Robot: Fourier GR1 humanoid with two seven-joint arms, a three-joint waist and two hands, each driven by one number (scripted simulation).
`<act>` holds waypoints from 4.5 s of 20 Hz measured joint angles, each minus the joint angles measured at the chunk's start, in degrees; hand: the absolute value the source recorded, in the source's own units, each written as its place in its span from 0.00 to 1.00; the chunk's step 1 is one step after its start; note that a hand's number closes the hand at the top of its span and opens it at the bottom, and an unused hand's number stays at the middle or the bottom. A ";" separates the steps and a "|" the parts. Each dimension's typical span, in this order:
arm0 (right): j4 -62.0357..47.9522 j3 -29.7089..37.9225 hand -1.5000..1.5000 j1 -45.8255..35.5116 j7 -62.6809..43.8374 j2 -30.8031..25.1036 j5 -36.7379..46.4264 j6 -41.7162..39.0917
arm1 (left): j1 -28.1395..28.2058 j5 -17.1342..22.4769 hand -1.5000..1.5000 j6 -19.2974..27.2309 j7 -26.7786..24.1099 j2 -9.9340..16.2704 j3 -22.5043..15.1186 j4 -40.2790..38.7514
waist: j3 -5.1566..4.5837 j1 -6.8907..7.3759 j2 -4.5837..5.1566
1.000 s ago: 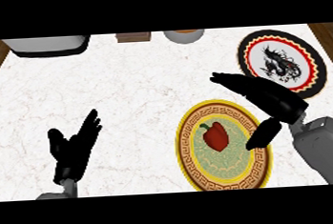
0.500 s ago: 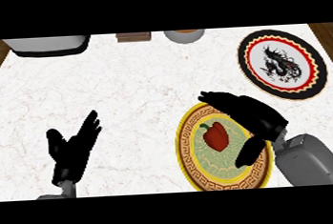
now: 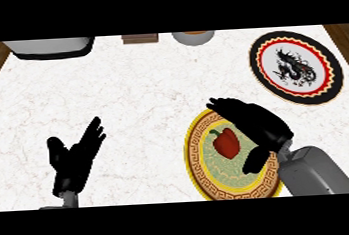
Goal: Pick the bell pepper from the plate and place it in the plate
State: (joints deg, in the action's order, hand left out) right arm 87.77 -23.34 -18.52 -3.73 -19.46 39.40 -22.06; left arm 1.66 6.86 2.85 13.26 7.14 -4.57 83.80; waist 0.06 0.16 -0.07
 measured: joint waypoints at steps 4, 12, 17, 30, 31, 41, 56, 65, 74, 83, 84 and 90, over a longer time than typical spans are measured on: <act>-1.91 0.97 0.00 0.22 1.23 1.73 3.72 -0.09 | 0.35 -0.90 0.50 -0.15 -1.49 -0.89 0.14 -0.38 | 0.06 0.01 -0.04; -8.03 1.38 1.00 -0.28 4.38 5.91 9.36 0.25 | -0.76 -1.71 0.50 -0.44 -0.50 -1.95 0.75 -1.02 | 0.07 0.04 -0.04; -12.47 -0.75 1.00 -1.51 9.31 5.45 14.10 2.25 | -0.66 -1.76 0.50 -0.76 0.11 -2.01 1.04 -0.65 | 0.04 0.13 -0.03; -16.14 7.53 1.00 -4.32 6.53 12.94 19.68 14.20 | -1.80 -2.91 0.50 -0.63 -0.07 -2.93 1.66 -1.53 | 0.02 0.34 0.04; -16.66 9.53 1.00 -5.24 2.33 14.33 20.01 15.96 | -1.86 -2.92 0.50 -0.64 -0.04 -3.03 1.55 -1.47 | 0.02 0.42 0.13; -20.19 21.74 1.00 -18.43 -35.66 18.98 31.17 38.92 | -2.57 -2.91 0.50 -2.14 0.06 -3.01 0.23 -1.06 | -0.15 3.71 0.84; -35.42 30.61 1.00 -29.53 -56.24 19.12 50.77 68.69 | -2.81 -2.83 0.50 -2.51 -0.06 -2.83 0.48 -1.27 | -0.02 3.51 1.07; -45.60 41.20 1.00 -29.34 -56.87 12.70 55.80 79.66 | -1.47 -2.90 0.50 -1.96 -0.31 -2.91 0.97 -0.38 | 0.11 2.19 0.92; -57.63 46.29 1.00 -30.59 -46.41 3.26 43.97 89.04 | -1.04 -2.27 0.50 -2.84 0.01 -2.37 1.56 -0.11 | 0.16 2.02 0.92; -67.04 51.04 0.00 -31.57 -38.59 -2.45 28.37 83.32 | -2.26 -2.97 0.50 -2.39 -0.03 -3.11 1.07 -0.87 | 0.34 2.41 1.31; -67.37 51.73 0.00 -31.17 -36.56 -2.58 26.35 82.19 | -2.50 -3.08 0.50 -2.10 0.43 -3.21 1.05 -0.69 | 0.38 2.42 1.35; -65.98 55.82 0.00 -29.98 -22.09 -2.25 15.37 78.31 | -2.60 -3.28 0.50 -1.99 0.28 -3.62 0.73 -0.75 | 0.53 2.86 1.61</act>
State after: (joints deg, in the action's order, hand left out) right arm 21.80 32.48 -48.50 -25.82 -21.71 54.78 56.25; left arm -0.94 3.58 0.86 13.54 3.52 -3.84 83.06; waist 0.59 3.02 1.54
